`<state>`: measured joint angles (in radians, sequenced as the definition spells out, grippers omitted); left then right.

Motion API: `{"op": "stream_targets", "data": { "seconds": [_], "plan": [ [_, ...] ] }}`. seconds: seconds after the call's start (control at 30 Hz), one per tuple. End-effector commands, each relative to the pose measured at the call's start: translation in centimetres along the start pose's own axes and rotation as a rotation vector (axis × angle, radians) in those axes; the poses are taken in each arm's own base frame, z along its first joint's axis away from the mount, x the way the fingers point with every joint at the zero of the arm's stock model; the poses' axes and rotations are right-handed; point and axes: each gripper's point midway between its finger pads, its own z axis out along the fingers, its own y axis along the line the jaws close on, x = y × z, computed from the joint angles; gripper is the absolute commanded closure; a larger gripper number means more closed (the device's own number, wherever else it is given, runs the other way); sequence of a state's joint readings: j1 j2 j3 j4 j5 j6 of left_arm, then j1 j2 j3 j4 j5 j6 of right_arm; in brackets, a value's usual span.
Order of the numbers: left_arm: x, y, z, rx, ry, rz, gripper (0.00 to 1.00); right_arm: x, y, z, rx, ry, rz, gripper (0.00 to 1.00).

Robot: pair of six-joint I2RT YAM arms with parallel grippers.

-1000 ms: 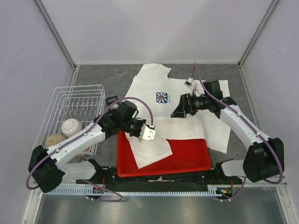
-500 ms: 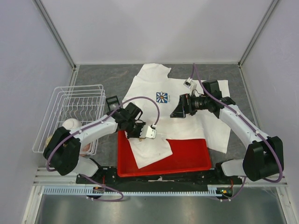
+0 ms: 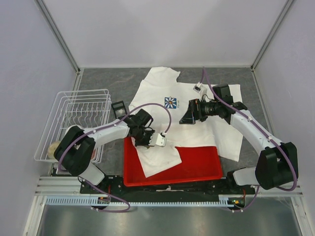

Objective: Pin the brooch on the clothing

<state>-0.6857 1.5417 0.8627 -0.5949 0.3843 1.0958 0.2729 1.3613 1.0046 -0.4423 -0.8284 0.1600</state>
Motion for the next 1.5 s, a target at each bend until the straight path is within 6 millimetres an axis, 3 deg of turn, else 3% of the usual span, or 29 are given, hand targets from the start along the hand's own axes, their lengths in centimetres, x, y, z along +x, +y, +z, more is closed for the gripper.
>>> {"op": "stream_targets", "data": {
  "seconds": [0.0,0.2,0.27,0.37,0.47,0.6,0.9,0.97,1.1,1.2,1.33,1.47],
  "plan": [
    [-0.2,1.8,0.2,-0.042,0.019,0.044,0.78,-1.0,0.3,-0.2,0.004,-0.019,-0.04,0.03],
    [0.6,1.0,1.0,-0.016,0.069,0.057,0.97,-0.9,0.1,-0.3,0.01,-0.018,-0.04,0.03],
    [1.5,0.5,1.3,-0.003,0.114,0.062,0.98,-1.0,0.1,-0.3,0.012,-0.02,-0.04,0.03],
    [1.2,0.2,1.0,0.014,0.125,0.04,0.98,-0.9,0.1,-0.3,0.011,-0.019,-0.039,0.03],
    [-0.3,0.5,-0.1,0.001,0.08,0.025,0.98,-1.0,0.2,-0.4,0.011,-0.024,-0.044,0.03],
    [-3.5,1.8,-3.1,-0.063,0.0,0.05,0.98,-0.9,0.2,-0.4,0.006,-0.023,-0.04,0.03],
    [-8.9,1.0,-6.4,-0.114,-0.109,0.19,0.98,0.2,0.9,0.7,-0.094,-0.011,0.058,0.04],
    [-8.4,0.7,-6.0,-0.097,-0.079,0.185,0.98,0.4,0.9,0.9,-0.1,-0.007,0.071,0.04],
    [-6.0,-0.2,-4.5,-0.017,0.0,0.137,0.78,0.2,0.9,0.8,-0.089,-0.016,0.062,0.03],
    [-4.6,0.1,-3.3,-0.001,0.068,0.101,0.73,0.2,0.4,0.7,-0.051,-0.021,0.054,0.03],
    [-2.9,0.8,-2.2,-0.006,0.149,0.072,0.71,-0.2,-1.8,0.5,0.087,-0.038,0.072,0.02],
    [-2.3,1.1,-1.3,-0.004,0.183,0.054,0.72,-0.9,-2.5,0.2,0.134,-0.045,0.088,0.02]
  ]
}}
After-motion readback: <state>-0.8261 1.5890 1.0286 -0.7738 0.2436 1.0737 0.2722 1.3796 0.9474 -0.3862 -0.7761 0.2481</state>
